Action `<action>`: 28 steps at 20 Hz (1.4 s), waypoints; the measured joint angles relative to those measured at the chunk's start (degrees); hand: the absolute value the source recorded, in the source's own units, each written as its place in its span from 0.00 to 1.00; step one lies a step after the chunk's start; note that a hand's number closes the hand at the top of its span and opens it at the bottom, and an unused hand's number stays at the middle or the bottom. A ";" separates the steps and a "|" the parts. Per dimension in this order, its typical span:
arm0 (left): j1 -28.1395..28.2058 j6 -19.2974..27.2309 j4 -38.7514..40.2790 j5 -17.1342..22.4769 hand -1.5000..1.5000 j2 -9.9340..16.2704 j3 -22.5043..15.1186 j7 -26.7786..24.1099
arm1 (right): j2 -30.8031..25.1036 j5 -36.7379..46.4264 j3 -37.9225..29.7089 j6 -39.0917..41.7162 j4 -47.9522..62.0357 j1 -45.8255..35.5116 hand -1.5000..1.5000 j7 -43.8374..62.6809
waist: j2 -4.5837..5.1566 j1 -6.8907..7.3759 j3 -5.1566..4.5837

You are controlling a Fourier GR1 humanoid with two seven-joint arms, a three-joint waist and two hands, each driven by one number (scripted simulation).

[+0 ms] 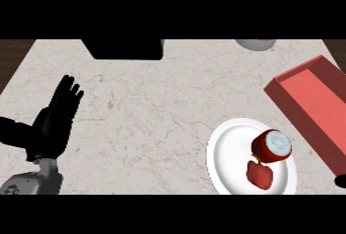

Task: Pick the can from the plate and place it in the cardboard box

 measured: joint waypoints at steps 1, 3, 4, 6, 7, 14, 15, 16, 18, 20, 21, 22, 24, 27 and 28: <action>0.10 -0.40 0.11 0.22 0.50 0.17 0.51 -0.04 | 0.69 0.95 0.90 -0.16 -0.05 -0.43 0.00 0.39 | 0.00 -0.06 0.01; -0.22 -0.26 0.78 -0.35 0.50 -0.37 0.40 -0.28 | 2.20 2.66 3.24 -0.56 0.97 -1.91 0.00 0.96 | 0.01 -0.07 0.00; 0.02 -0.04 0.04 -0.60 0.50 -0.67 0.13 0.17 | 3.29 3.43 4.15 -0.68 1.85 -2.47 0.00 0.85 | 0.01 -0.07 0.01; 0.17 -0.47 0.54 -0.74 0.50 -0.84 0.58 -0.43 | 4.88 4.37 5.31 -0.77 1.44 -2.99 0.00 1.45 | -0.02 -0.23 0.02; -0.36 -0.35 0.45 -0.82 0.50 -0.89 0.75 0.22 | 5.58 5.04 6.06 -0.75 1.95 -3.90 0.00 1.67 | -0.02 -0.24 0.03; 0.43 -0.40 0.01 -1.87 0.50 -2.21 0.84 -0.01 | 10.28 11.37 9.37 -1.25 5.37 -6.61 0.00 1.88 | -0.04 -0.37 0.03; 0.50 -0.72 0.30 -1.87 0.50 -2.19 1.13 -0.27 | 11.24 12.56 9.94 -1.36 5.47 -6.83 0.00 1.94 | -0.05 -0.40 0.03; 0.94 -1.06 -0.66 -1.71 0.50 -1.88 1.31 0.46 | 11.86 13.47 10.11 -1.43 5.03 -6.45 0.00 2.04 | -0.06 -0.42 0.03; 0.86 -1.42 -0.62 -1.96 0.50 -1.89 1.61 0.39 | 13.20 14.51 10.33 -1.23 6.43 -7.77 0.00 2.07 | -0.07 -0.40 0.03; 2.04 -1.81 -0.90 -2.15 0.50 -2.50 1.48 -0.61 | 14.22 15.09 10.11 -0.86 7.26 -7.65 0.00 1.75 | -0.08 -0.43 0.03; 1.72 -2.44 -0.74 -1.46 0.50 -1.94 2.47 -0.33 | 14.82 15.52 10.30 -0.75 7.43 -7.44 0.00 1.64 | -0.07 -0.45 0.03; 0.61 -2.20 -0.39 -1.63 0.50 -2.01 2.59 0.31 | 15.65 16.34 10.89 -0.74 8.00 -7.91 0.00 1.65 | -0.07 -0.47 0.04; 1.16 -2.52 0.48 -2.24 0.50 -2.68 2.28 -0.90 | 16.87 17.28 11.16 -0.38 9.22 -8.03 0.00 1.14 | -0.06 -0.48 0.04; 1.35 -2.14 -0.44 -2.84 0.50 -3.17 2.27 0.09 | 18.66 18.87 11.48 0.15 9.37 -7.36 0.00 0.99 | -0.08 -0.53 0.05; 0.67 -2.39 0.44 -2.65 0.50 -3.12 2.79 0.01 | 19.07 19.51 11.55 0.30 8.89 -7.24 0.00 1.26 | -0.08 -0.58 0.05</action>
